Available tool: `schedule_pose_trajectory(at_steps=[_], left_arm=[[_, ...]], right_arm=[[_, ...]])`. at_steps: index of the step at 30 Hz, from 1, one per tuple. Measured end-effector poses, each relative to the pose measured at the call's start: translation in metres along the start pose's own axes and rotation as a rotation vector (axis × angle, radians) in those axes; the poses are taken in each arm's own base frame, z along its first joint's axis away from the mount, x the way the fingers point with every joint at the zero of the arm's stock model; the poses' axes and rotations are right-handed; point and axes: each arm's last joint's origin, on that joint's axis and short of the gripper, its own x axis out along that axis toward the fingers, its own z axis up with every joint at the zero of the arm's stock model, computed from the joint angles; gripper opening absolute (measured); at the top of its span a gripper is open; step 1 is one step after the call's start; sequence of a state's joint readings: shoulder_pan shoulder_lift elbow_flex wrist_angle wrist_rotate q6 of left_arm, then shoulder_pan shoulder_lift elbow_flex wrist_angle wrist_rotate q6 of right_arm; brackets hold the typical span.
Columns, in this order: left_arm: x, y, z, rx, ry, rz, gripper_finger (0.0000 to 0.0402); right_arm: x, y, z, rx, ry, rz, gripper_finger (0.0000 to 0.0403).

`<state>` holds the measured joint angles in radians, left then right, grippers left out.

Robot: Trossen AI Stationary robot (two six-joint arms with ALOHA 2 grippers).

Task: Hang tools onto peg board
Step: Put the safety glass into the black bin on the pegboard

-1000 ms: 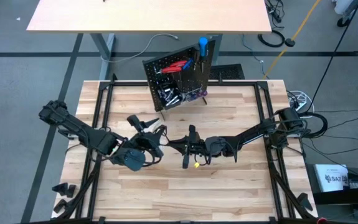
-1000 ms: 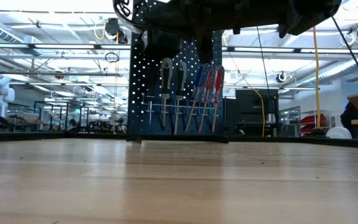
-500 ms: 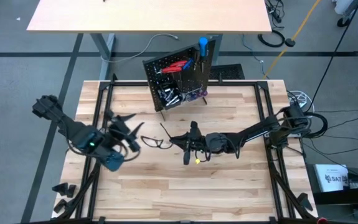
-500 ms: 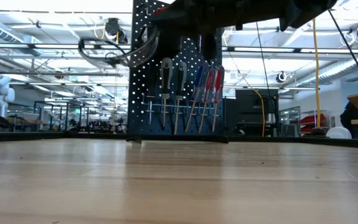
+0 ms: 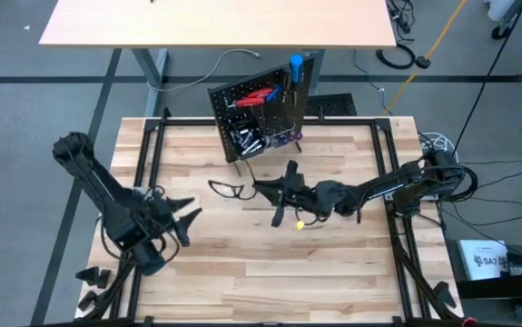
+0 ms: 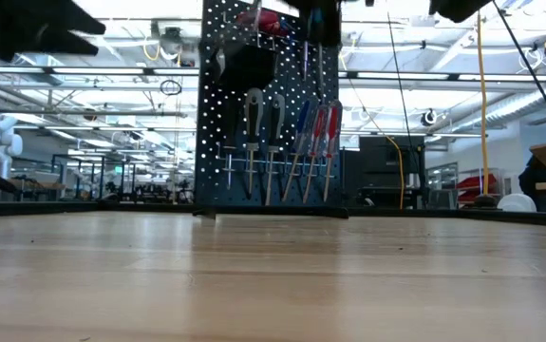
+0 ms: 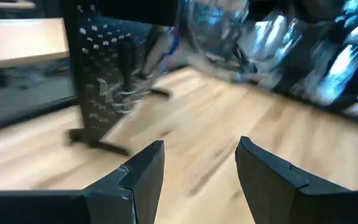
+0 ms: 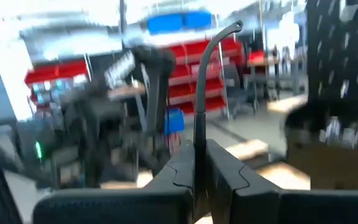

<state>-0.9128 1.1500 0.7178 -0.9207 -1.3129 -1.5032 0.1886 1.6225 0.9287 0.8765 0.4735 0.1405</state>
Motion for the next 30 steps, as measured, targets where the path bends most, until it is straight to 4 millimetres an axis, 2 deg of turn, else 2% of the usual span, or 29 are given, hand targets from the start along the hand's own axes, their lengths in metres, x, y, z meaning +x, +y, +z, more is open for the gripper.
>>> schedule_pose_trajectory(at_steps=[5, 9, 13, 17, 22, 30], left_arm=[[0.001, 0.000, -0.038, -0.140, -0.195, -0.069, 0.0199], [0.011, 0.000, -0.043, -0.229, -0.250, -0.020, 0.0199], [0.027, -0.007, -0.028, -0.267, -0.280, 0.073, 0.0198], [0.043, -0.018, -0.008, -0.225, -0.254, 0.129, 0.0198], [0.057, -0.026, 0.010, -0.179, -0.209, 0.086, 0.0198], [0.063, -0.030, 0.033, -0.123, -0.246, 0.025, 0.0198]], right_arm=[[-0.003, 0.003, 0.023, 0.012, -0.190, 0.076, 0.0006], [-0.003, 0.005, 0.029, 0.090, -0.272, 0.220, 0.0006], [0.003, 0.003, 0.016, 0.151, -0.229, 0.264, 0.0006], [0.006, 0.005, 0.002, 0.157, -0.223, 0.263, 0.0006], [0.006, 0.009, -0.010, 0.118, -0.232, 0.211, 0.0006], [0.007, 0.012, -0.025, 0.064, -0.139, 0.175, 0.0006]])
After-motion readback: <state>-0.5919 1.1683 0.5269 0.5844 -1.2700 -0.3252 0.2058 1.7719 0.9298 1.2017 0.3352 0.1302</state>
